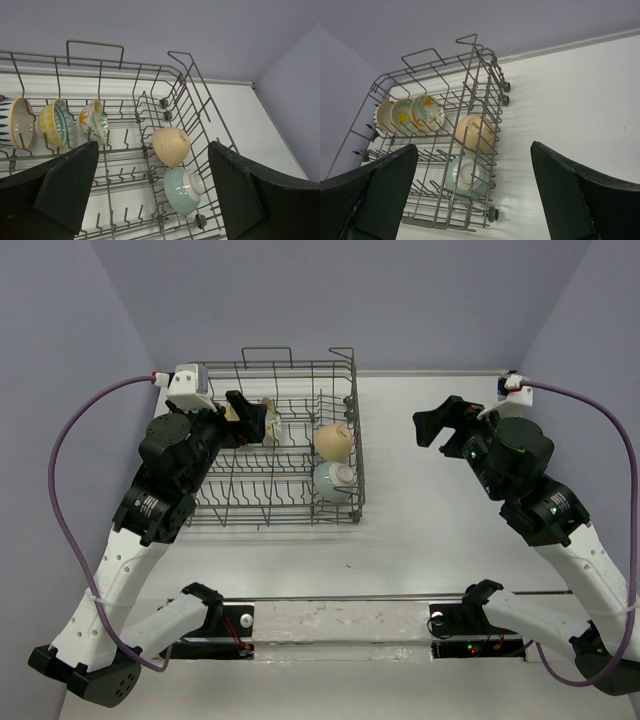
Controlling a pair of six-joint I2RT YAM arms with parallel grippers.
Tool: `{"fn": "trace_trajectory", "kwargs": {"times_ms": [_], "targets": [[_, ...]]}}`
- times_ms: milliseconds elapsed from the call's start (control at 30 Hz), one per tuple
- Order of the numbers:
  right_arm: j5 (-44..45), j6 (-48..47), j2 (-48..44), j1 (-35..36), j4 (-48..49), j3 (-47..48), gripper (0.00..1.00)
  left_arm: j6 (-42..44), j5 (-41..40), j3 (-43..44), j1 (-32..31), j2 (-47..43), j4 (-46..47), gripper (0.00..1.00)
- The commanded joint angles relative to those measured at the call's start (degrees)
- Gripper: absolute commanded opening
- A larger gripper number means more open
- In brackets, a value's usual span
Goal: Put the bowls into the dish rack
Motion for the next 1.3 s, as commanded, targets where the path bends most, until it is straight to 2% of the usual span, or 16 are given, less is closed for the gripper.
{"fn": "trace_trajectory", "kwargs": {"times_ms": [0, 1267], "targets": [[0.9, -0.8, -1.4, -0.2, 1.4, 0.0, 1.00, 0.8, -0.4, 2.4, 0.4, -1.1, 1.3, 0.99], [1.2, 0.5, -4.9, -0.2, 1.5, -3.3, 1.00, 1.0, 1.1, -1.0, 0.4, -3.2, 1.7, 0.99]]}}
